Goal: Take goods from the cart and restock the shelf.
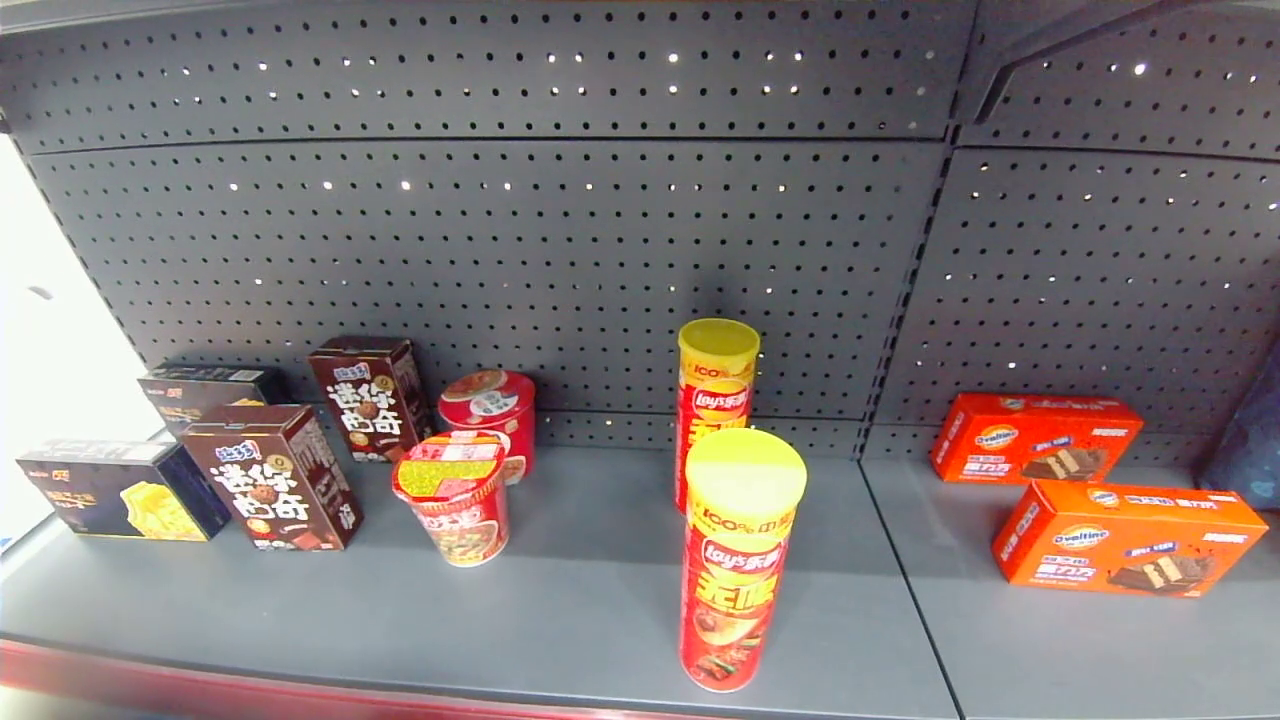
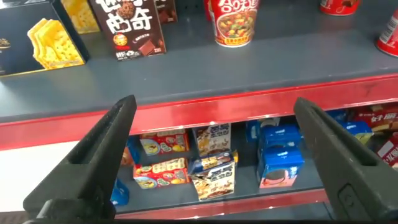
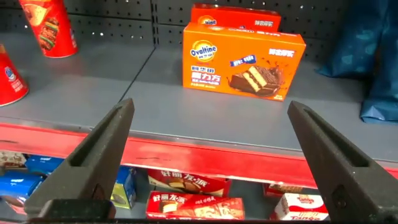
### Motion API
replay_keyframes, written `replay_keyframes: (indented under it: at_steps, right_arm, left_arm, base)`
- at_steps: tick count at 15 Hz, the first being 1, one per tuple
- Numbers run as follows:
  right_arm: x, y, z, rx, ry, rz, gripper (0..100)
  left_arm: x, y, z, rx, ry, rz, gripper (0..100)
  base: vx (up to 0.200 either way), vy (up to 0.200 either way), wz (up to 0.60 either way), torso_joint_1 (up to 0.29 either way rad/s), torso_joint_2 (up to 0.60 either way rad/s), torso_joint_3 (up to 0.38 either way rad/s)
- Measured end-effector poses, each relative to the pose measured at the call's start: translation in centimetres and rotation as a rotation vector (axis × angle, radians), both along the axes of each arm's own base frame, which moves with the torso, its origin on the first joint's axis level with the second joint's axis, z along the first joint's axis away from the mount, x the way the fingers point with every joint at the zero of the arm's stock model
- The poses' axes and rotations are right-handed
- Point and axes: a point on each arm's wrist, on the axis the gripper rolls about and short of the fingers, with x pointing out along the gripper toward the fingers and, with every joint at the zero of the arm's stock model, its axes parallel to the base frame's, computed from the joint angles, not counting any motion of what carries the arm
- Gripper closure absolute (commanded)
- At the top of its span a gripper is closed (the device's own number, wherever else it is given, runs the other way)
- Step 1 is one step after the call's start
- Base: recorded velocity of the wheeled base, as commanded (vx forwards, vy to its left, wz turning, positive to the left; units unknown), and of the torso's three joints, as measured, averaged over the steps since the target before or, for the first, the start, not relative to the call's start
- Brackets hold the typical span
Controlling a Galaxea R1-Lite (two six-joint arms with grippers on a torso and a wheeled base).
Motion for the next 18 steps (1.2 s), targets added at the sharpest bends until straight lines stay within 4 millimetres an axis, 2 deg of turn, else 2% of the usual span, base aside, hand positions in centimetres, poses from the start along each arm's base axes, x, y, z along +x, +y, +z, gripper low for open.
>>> replay_keyframes:
  at_steps: [18]
  right_arm:
    - [0.0, 0.01, 0.01, -0.001, 0.0, 0.006, 0]
  left_arm:
    - [0.01, -0.05, 0.01, -0.001, 0.003, -0.022, 0]
  base:
    - [0.0, 0.0, -0.03, 0.0, 0.0, 0.0]
